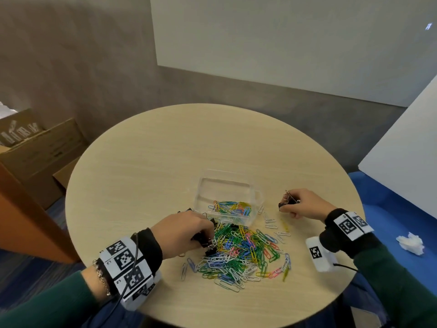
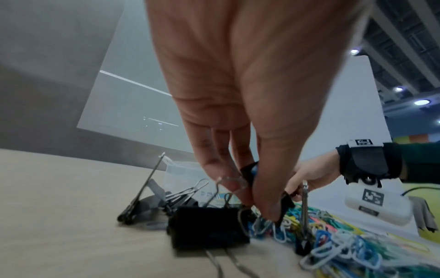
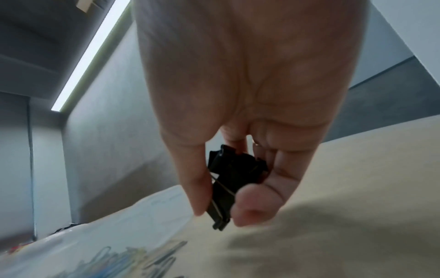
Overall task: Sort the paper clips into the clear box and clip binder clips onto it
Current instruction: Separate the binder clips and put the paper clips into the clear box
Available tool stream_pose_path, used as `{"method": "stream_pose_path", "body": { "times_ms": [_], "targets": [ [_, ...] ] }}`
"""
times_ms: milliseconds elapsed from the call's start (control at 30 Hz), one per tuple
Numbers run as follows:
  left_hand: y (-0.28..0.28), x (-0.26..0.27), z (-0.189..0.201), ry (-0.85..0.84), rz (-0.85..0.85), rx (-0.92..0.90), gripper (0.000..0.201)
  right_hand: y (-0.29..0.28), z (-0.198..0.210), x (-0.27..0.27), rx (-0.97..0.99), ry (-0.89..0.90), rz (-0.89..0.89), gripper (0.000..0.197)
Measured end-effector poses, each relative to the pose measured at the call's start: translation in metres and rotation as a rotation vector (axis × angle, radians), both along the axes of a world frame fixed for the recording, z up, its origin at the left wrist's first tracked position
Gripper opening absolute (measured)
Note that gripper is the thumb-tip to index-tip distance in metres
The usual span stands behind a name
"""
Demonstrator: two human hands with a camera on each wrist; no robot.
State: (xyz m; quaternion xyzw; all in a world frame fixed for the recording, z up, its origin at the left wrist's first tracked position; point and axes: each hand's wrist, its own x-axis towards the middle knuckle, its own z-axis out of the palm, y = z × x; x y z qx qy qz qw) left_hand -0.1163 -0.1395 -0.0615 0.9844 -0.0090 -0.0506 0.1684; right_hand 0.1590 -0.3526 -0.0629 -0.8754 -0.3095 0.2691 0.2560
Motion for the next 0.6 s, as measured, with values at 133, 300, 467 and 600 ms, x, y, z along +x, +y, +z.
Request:
{"method": "stream_pose_path", "body": {
  "times_ms": [133, 300, 467, 600],
  "targets": [
    [0.008, -0.004, 0.006, -0.083, 0.031, -0.191, 0.025, 0.007, -0.007, 0.005, -0.074, -0.019, 0.000, 0.021],
    [0.022, -0.019, 0.022, -0.177, 0.116, -0.289, 0.023, 0.010, -0.009, 0.002, -0.180, -0.145, -0.017, 0.044],
    [0.040, -0.040, 0.030, -0.080, 0.188, -0.211, 0.023, 0.011, 0.003, -0.012, -0.375, -0.297, -0.063, 0.075],
    [0.050, -0.055, 0.024, 0.030, 0.205, -0.165, 0.020, 0.018, 0.022, -0.041, -0.314, -0.583, -0.075, 0.066]
  ]
}}
